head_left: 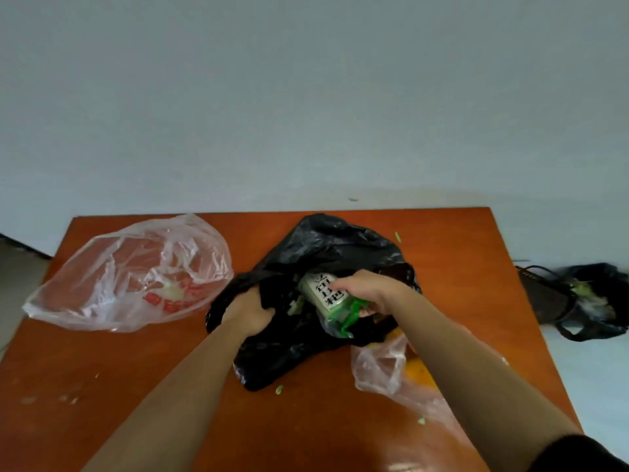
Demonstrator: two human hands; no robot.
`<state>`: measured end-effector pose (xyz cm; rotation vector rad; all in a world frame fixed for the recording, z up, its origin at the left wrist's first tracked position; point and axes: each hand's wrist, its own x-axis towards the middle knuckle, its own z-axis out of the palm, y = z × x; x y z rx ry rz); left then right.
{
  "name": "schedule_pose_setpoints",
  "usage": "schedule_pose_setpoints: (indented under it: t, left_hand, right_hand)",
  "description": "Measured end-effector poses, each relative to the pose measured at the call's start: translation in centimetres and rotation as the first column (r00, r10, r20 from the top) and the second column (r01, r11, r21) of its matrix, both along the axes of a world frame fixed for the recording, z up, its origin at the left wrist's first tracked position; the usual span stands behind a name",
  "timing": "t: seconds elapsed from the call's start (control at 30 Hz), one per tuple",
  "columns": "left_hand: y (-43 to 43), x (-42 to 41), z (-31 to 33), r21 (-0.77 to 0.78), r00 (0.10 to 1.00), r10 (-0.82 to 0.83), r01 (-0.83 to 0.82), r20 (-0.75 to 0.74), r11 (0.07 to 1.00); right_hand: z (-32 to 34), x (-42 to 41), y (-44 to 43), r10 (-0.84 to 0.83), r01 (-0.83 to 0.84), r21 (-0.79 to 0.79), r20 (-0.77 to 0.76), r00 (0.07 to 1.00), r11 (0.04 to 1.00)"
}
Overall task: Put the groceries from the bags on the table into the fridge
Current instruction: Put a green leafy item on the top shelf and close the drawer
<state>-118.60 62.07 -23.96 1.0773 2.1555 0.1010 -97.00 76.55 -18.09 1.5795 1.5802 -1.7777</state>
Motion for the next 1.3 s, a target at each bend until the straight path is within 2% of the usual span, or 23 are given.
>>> schedule_pose_setpoints:
  t: [0.1,0.2,0.33,0.43,0.57,0.67,0.73,0.83,0.93,1.07,1.13,1.3]
  left_hand:
    - [0.9,0.9,3.1,0.039,1.0,-0.011,0.012,-0.024,0.999]
    - [1.6,2.1,6.8,0.156,0.997,-0.013,0.024,-0.07,0.987]
    - [3.1,4.5,11.8,0.347,0.99,-0.099,0.127,-0.096,0.929]
    - [4.5,8.3,15.0,0.455,0.976,-0.203,0.217,-0.08,0.864]
    - [5.2,16.3,17.2,0.578,0.918,-0.387,0.36,-0.082,0.732]
    - [4.5,24.3,18.6,0.66,0.821,-0.553,0.495,-0.142,0.566]
    - [2.8,30.6,20.3,0.697,0.733,-0.649,0.574,-0.203,0.43]
    - [-1.8,40.4,23.4,0.742,0.604,-0.748,0.628,-0.275,0.234]
    - [-8.5,49.9,26.7,0.787,0.474,-0.816,0.616,-0.331,0.039]
    - [-20.0,61.4,30.2,0.827,0.288,-0.873,0.524,-0.394,-0.201]
    - [-26.9,66.7,31.0,0.838,0.218,-0.884,0.472,-0.413,-0.275]
    - [-43.0,78.7,32.0,0.81,0.06,-0.872,0.405,-0.486,-0.423]
  right_hand:
    - [2.8,3.1,-0.2,0.104,-0.106,0.127,0.018,0.994,0.986]
    - [5.3,5.8,-1.0,0.112,-0.109,0.214,-0.004,0.994,0.971]
    - [8.9,9.9,-3.5,0.01,0.031,0.317,-0.126,0.992,0.948]
    - [11.1,14.0,-7.3,-0.177,0.28,0.388,-0.28,0.944,0.878]
    - [13.3,20.6,-13.8,-0.411,0.599,0.458,-0.449,0.793,0.656]
    - [14.9,26.5,-20.1,-0.556,0.763,0.5,-0.526,0.643,0.41]
    - [16.3,30.8,-25.1,-0.627,0.804,0.545,-0.547,0.555,0.237]
    - [18.1,37.5,-33.4,-0.716,0.773,0.635,-0.543,0.439,-0.008]
    - [19.9,43.8,-43.0,-0.755,0.703,0.672,-0.58,0.306,-0.232]
    - [21.9,51.6,-56.7,-0.762,0.545,0.7,-0.627,0.161,-0.461]
    - [22.0,55.8,-64.0,-0.757,0.477,0.698,-0.646,0.099,-0.534]
    - [23.0,63.8,-81.2,-0.743,0.348,0.681,-0.666,-0.074,-0.645]
